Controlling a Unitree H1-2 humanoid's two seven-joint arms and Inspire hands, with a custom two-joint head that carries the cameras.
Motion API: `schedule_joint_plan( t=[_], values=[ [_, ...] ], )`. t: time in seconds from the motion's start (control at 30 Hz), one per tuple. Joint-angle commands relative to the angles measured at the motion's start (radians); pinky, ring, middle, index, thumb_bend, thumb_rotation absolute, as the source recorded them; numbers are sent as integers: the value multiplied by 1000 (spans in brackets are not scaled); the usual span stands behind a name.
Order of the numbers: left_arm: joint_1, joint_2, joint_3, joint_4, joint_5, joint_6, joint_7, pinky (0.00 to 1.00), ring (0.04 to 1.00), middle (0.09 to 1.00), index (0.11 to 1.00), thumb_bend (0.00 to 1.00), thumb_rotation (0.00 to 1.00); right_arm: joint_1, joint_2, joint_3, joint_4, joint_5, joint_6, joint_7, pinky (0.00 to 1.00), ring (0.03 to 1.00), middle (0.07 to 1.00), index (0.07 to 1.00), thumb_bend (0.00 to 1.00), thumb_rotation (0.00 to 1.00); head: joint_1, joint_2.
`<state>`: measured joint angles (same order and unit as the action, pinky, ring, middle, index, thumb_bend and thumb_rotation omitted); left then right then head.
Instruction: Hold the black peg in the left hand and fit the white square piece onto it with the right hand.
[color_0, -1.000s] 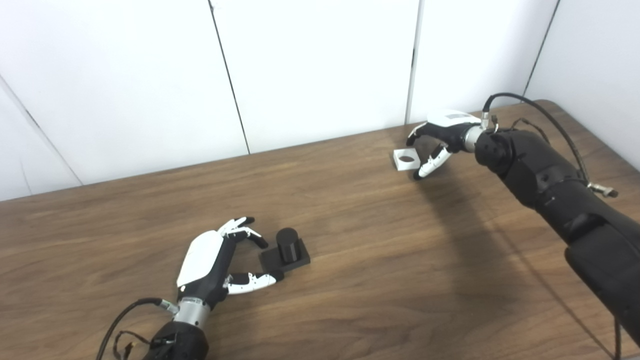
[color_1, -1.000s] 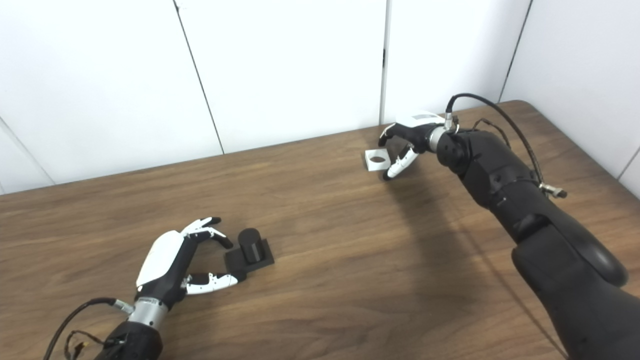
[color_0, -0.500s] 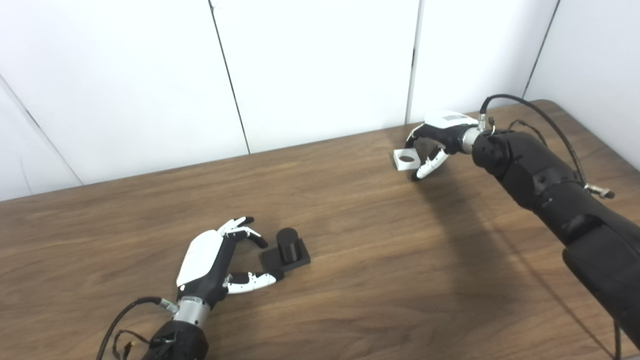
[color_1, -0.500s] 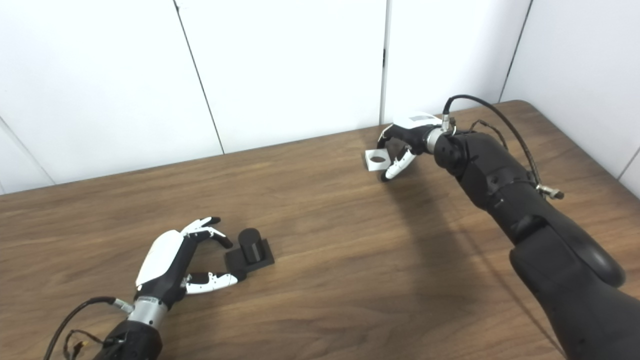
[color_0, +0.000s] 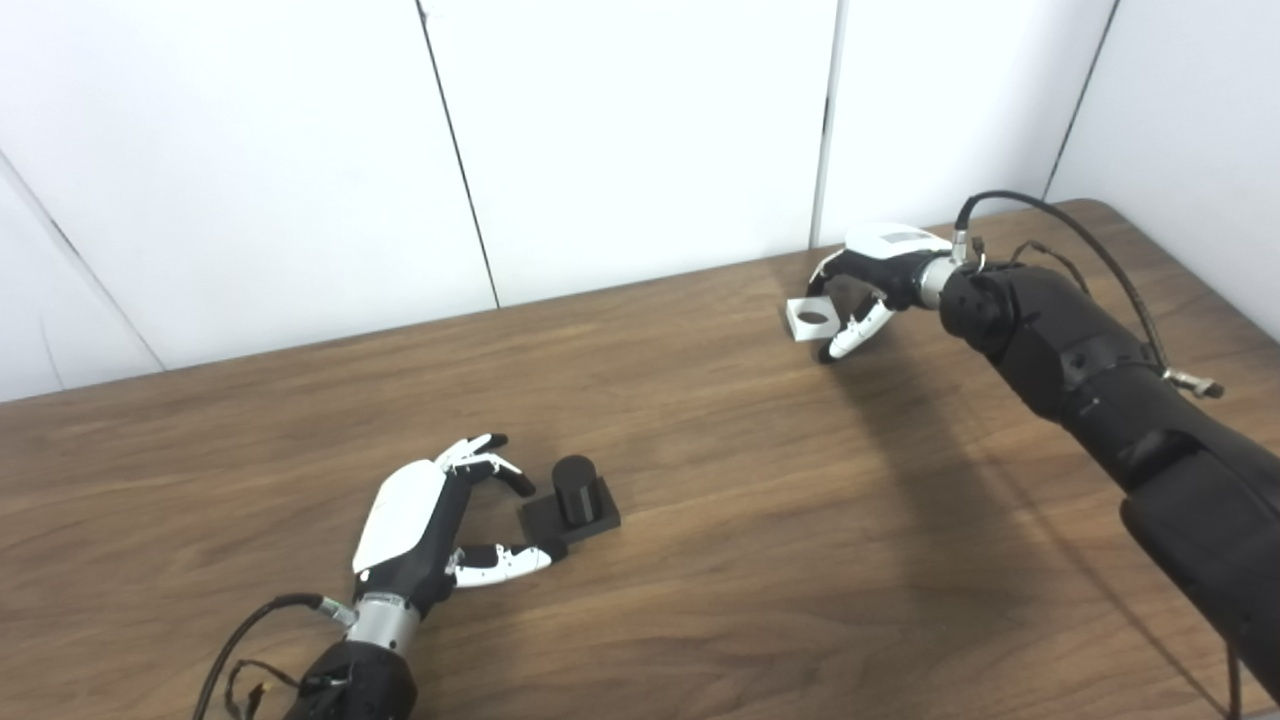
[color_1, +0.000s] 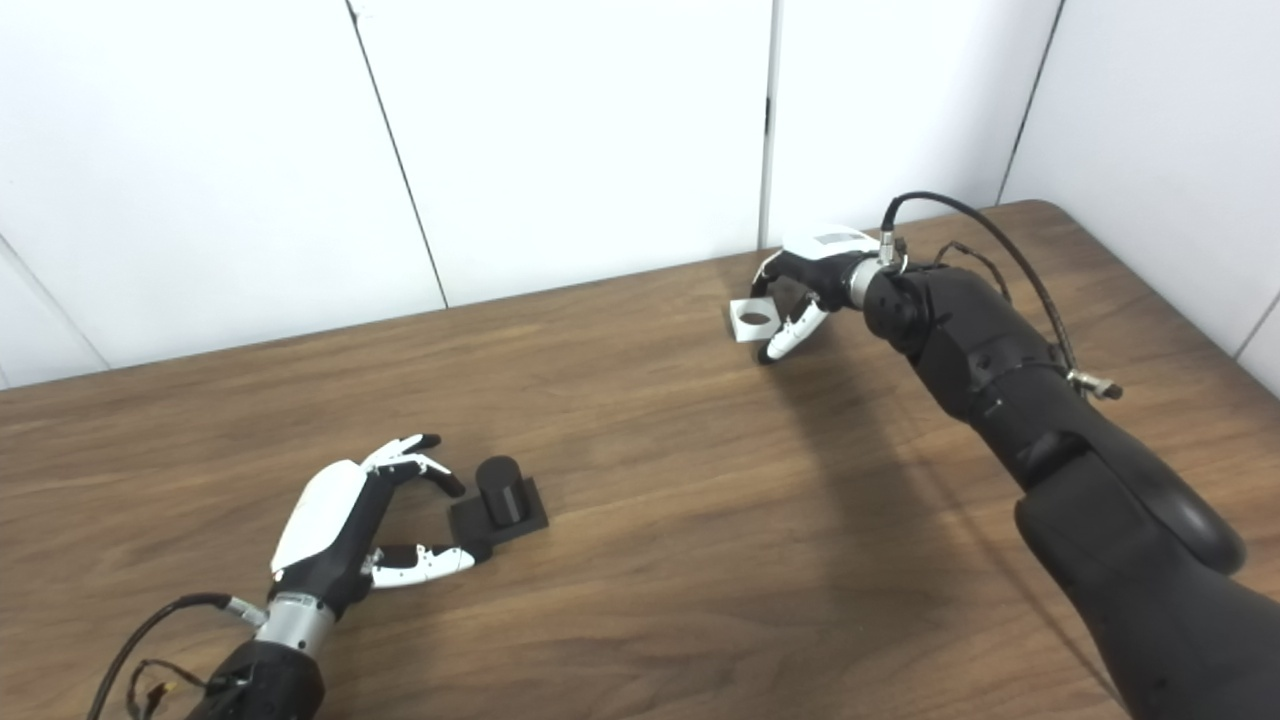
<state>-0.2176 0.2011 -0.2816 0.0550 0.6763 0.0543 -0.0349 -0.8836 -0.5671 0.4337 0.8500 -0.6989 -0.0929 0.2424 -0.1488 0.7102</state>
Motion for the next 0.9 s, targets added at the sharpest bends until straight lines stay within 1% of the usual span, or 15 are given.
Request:
schedule_joint_plan(
  t=[0.0,0.17,0.4,0.57,0.87],
  values=[
    [2,18,9,-20,1,16,-6,873,924,889,554,847,347,-52,2,-3,-6,2,-18,-27,837,896,871,742,737,354,0,1],
    [4,22,7,-17,5,7,-2,867,921,888,553,845,347,-48,1,-9,-4,11,-22,-40,843,883,858,650,710,274,-2,2],
    [3,26,9,-12,5,5,0,857,919,889,556,846,356,-45,1,-9,-12,11,-9,-42,850,889,860,643,702,239,-5,2],
    [4,29,11,-16,3,13,-9,880,927,894,558,850,367,-45,-1,-8,-10,13,-17,-45,835,879,856,642,705,233,-3,4],
    [5,28,12,-21,6,14,-11,863,922,890,557,848,358,-41,-5,-12,-15,18,-26,-54,854,880,852,635,704,218,-6,6]
  ],
)
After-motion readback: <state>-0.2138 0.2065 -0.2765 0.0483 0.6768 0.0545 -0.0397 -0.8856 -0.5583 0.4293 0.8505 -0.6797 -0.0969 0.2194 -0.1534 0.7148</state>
